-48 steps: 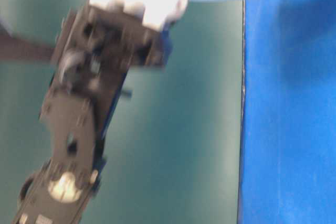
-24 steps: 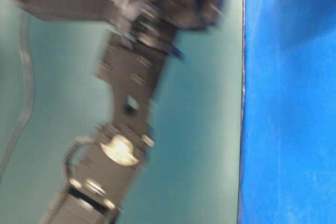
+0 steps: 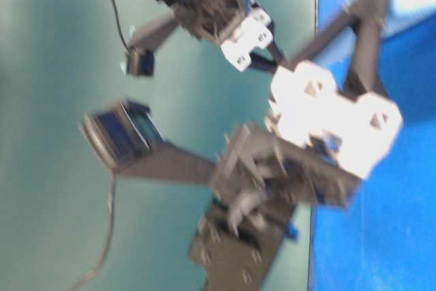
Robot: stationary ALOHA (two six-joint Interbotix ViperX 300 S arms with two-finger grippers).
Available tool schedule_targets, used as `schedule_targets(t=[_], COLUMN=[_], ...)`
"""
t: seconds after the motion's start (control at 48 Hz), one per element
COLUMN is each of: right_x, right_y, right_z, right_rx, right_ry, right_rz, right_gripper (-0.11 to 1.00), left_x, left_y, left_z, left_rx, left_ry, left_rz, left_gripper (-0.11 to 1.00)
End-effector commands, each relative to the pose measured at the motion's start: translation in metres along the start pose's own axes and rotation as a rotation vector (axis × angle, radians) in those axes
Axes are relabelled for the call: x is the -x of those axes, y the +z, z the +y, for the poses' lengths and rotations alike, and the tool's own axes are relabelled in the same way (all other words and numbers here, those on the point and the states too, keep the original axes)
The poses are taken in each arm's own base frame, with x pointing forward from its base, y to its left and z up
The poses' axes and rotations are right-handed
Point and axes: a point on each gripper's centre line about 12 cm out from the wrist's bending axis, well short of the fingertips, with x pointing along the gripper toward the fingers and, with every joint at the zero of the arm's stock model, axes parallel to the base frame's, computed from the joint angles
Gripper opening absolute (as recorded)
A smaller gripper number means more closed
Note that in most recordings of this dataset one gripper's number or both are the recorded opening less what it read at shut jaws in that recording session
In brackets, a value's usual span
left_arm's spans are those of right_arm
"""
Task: Fold the light blue towel.
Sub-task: 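Lay the towel down lengthwise and open both grippers, then retract both grippers away from the towel to the sides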
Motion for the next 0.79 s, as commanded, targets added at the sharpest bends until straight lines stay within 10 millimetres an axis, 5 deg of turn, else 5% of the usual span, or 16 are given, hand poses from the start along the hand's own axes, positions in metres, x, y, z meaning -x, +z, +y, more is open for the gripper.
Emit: schedule_targets(t=[0.0, 0.375, 0.48, 0.667, 0.772], right_x=[-0.001, -0.013, -0.013, -0.012, -0.006], right_y=[0.018, 0.007, 0.007, 0.006, 0.008], right_z=[-0.002, 0.001, 0.004, 0.013, 0.016], right_rx=[0.000, 0.005, 0.007, 0.064, 0.078], right_ry=[-0.002, 0.006, 0.025, 0.038, 0.038], right_rz=[-0.042, -0.007, -0.021, -0.023, -0.030], right_gripper=[0.02, 0.03, 0.04, 0.56, 0.63], left_x=[0.011, 0.006, 0.006, 0.009, 0.017], left_y=[0.011, 0.004, 0.004, 0.006, 0.014], left_z=[-0.026, -0.019, -0.019, -0.018, -0.018], left_rx=[-0.019, -0.015, -0.015, -0.017, -0.016], left_ry=[-0.057, -0.040, -0.040, -0.035, -0.030], left_rz=[-0.037, -0.012, -0.012, 0.009, 0.028], left_gripper=[0.04, 0.04, 0.19, 0.74, 0.74])
